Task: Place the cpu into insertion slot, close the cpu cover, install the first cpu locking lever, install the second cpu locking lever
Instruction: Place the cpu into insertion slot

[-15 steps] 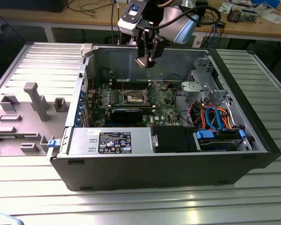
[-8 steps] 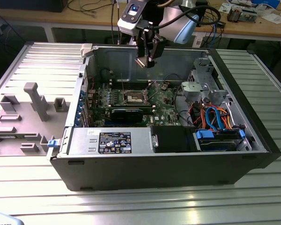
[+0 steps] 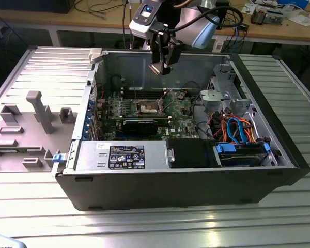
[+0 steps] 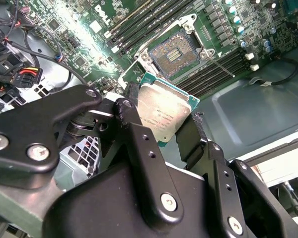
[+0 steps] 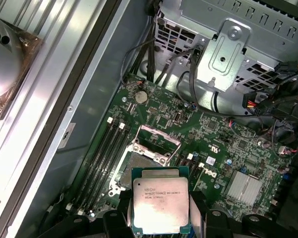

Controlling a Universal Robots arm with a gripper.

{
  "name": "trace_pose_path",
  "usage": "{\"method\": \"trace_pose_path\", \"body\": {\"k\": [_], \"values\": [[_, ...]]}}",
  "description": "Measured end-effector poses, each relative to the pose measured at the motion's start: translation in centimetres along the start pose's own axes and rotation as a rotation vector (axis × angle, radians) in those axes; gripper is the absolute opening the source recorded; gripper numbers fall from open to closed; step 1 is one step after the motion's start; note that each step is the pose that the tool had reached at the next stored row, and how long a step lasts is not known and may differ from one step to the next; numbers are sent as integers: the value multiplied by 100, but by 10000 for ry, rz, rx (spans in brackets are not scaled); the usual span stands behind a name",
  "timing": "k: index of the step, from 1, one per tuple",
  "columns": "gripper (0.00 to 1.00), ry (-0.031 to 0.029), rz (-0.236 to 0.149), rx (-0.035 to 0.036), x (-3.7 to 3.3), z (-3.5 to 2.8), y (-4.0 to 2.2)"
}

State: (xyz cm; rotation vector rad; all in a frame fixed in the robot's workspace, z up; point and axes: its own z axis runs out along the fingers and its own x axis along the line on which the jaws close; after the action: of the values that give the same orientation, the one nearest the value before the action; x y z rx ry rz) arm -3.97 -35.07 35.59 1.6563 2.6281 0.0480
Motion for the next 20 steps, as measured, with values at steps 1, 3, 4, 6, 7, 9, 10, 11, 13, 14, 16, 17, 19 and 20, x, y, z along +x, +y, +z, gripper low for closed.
{"method": "trace_pose_path", "body": {"k": [1, 3, 4, 6, 7, 9, 10, 11, 13, 14, 16, 17, 19, 20], "values": [[55, 0, 7, 0, 0, 0, 0], [55, -1, 28, 0, 0, 0, 0], [55, -1, 37, 0, 0, 0, 0], [55, -3, 76, 0, 0, 0, 0], [55, -4, 93, 1, 0, 0, 0], [55, -6, 138, 1, 0, 0, 0], [55, -6, 159, 1, 0, 0, 0], [55, -8, 191, 2, 0, 0, 0], [55, -10, 231, 3, 0, 0, 0], [55, -11, 262, 3, 0, 0, 0], [55, -14, 307, 4, 0, 0, 0], [55, -15, 332, 3, 0, 0, 0], [55, -17, 382, 4, 0, 0, 0], [55, -18, 407, 4, 0, 0, 0]]}}
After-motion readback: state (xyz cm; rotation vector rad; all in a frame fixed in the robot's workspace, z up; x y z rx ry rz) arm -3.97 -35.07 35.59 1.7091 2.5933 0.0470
